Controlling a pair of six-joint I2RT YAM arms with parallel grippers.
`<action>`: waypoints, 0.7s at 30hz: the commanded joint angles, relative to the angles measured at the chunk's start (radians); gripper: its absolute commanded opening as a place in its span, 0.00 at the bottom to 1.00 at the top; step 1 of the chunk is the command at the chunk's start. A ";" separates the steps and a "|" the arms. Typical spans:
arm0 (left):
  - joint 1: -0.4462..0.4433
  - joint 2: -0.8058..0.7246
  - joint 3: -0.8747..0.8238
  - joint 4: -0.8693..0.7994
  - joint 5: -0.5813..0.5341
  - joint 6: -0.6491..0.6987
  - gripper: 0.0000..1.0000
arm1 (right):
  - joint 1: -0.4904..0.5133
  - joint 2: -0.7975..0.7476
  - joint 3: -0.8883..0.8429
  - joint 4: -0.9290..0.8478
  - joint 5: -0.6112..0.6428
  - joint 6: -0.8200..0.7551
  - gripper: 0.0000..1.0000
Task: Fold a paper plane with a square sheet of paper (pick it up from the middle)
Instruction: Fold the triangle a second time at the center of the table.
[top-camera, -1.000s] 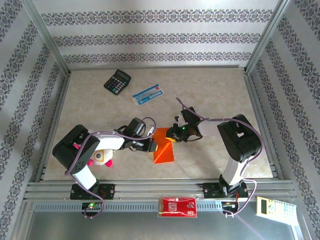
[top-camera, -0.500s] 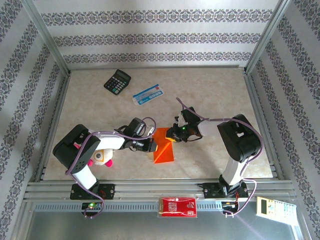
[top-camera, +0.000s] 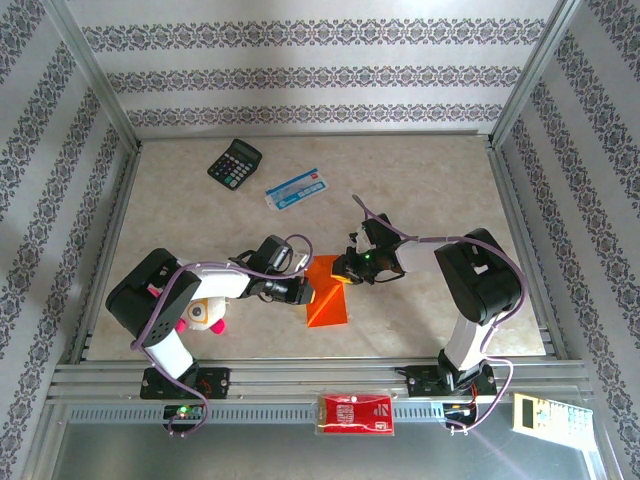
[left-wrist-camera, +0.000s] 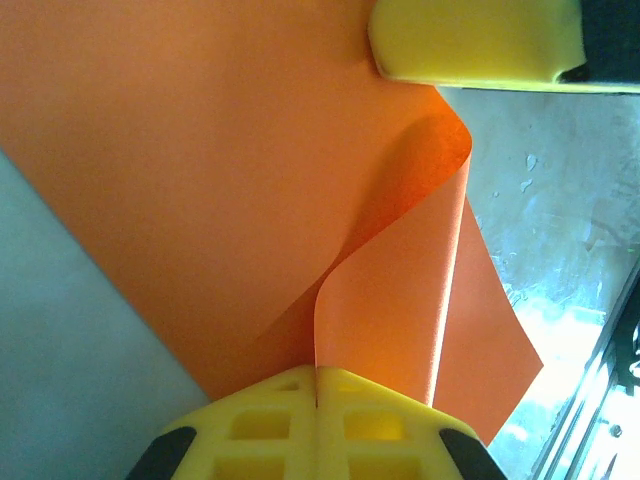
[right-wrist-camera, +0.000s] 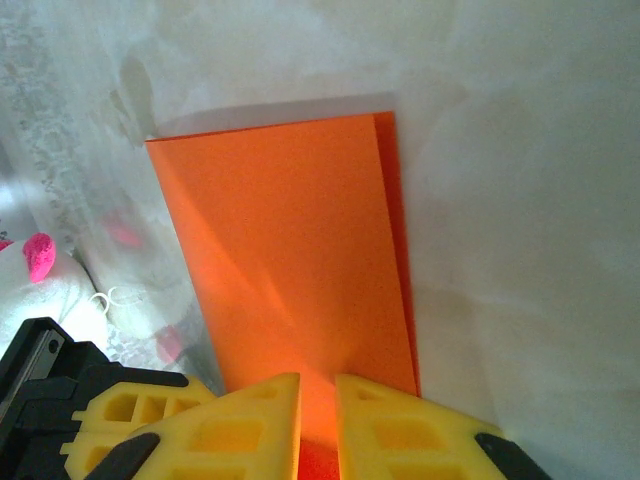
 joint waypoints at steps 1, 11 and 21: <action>0.011 0.017 0.022 -0.056 -0.017 0.031 0.01 | 0.002 0.060 -0.015 -0.041 0.070 -0.022 0.19; 0.011 0.022 0.043 -0.055 0.008 0.023 0.02 | 0.002 0.067 -0.018 -0.040 0.068 -0.024 0.18; 0.011 0.022 0.047 -0.060 0.012 0.022 0.03 | 0.002 0.071 -0.017 -0.039 0.066 -0.025 0.18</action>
